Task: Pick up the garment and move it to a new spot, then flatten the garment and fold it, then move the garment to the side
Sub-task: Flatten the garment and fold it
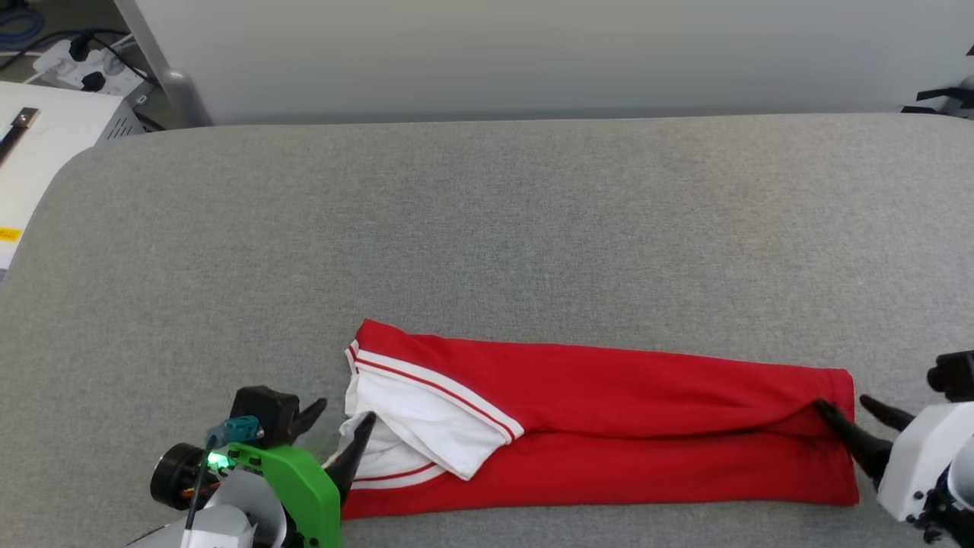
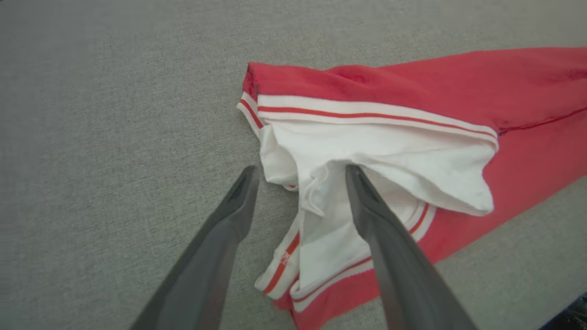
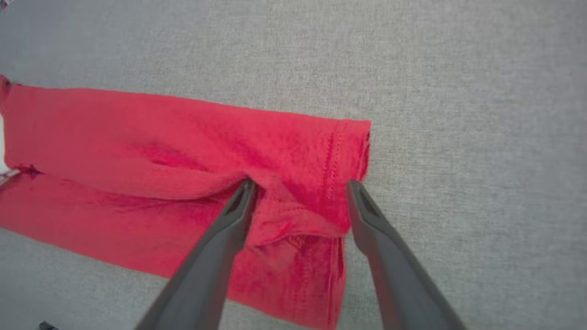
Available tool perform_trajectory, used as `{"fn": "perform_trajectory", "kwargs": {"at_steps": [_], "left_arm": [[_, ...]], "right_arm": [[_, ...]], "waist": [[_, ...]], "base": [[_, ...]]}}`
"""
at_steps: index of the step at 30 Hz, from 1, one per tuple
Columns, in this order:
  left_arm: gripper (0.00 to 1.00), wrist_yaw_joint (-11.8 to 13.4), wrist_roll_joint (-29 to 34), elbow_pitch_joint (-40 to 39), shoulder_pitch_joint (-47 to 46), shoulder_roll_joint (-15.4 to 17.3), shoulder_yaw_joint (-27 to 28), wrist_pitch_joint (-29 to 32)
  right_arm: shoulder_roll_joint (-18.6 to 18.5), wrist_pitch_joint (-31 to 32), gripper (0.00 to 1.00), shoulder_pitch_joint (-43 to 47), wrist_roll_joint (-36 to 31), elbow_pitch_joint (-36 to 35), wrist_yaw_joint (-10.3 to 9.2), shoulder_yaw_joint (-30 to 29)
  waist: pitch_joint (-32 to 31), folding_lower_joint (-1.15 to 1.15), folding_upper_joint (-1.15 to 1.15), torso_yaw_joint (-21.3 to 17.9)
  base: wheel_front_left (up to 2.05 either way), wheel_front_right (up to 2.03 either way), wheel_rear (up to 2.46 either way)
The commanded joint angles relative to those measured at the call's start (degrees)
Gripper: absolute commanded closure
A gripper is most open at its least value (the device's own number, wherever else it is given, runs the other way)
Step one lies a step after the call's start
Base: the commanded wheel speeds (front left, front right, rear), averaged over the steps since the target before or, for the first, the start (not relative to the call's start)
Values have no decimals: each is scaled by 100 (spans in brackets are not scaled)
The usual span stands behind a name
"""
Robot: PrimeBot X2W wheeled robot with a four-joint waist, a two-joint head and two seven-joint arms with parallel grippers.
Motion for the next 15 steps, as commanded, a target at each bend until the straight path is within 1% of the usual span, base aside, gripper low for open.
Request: {"fn": "perform_trajectory", "kwargs": {"at_steps": [1,4,7,8,9,12,15], "left_arm": [[0,131,49,-43,129,14,118,-120],[0,416,168,-178,231,52,420,-286],[0,623,338,-292,355,70,713,-335],[0,712,462,-359,421,52,904,-342],[0,896,856,-530,657,-48,1477,-346],[0,1032,1332,-686,1005,-211,2090,-347],[0,1085,1779,-792,1320,-391,2592,-348]], "right_arm": [[-113,-43,0,46,59,-136,-4,-105],[-323,49,0,130,145,-422,-4,-345],[-485,247,0,195,292,-641,-4,-560],[-590,371,0,225,304,-721,-4,-660],[-749,763,0,303,386,-837,-4,-835],[-817,1257,0,358,524,-877,-4,-964],[-788,1704,0,368,674,-841,-4,-1070]], "waist": [[-87,0,0,-17],[-133,0,0,10],[-135,0,0,39],[-131,0,0,56],[-104,0,0,88],[-71,0,0,118],[-19,0,0,167]], "base": [[0,0,0],[0,0,0],[0,0,0],[0,0,0],[0,0,0],[0,0,0],[0,0,0]]}}
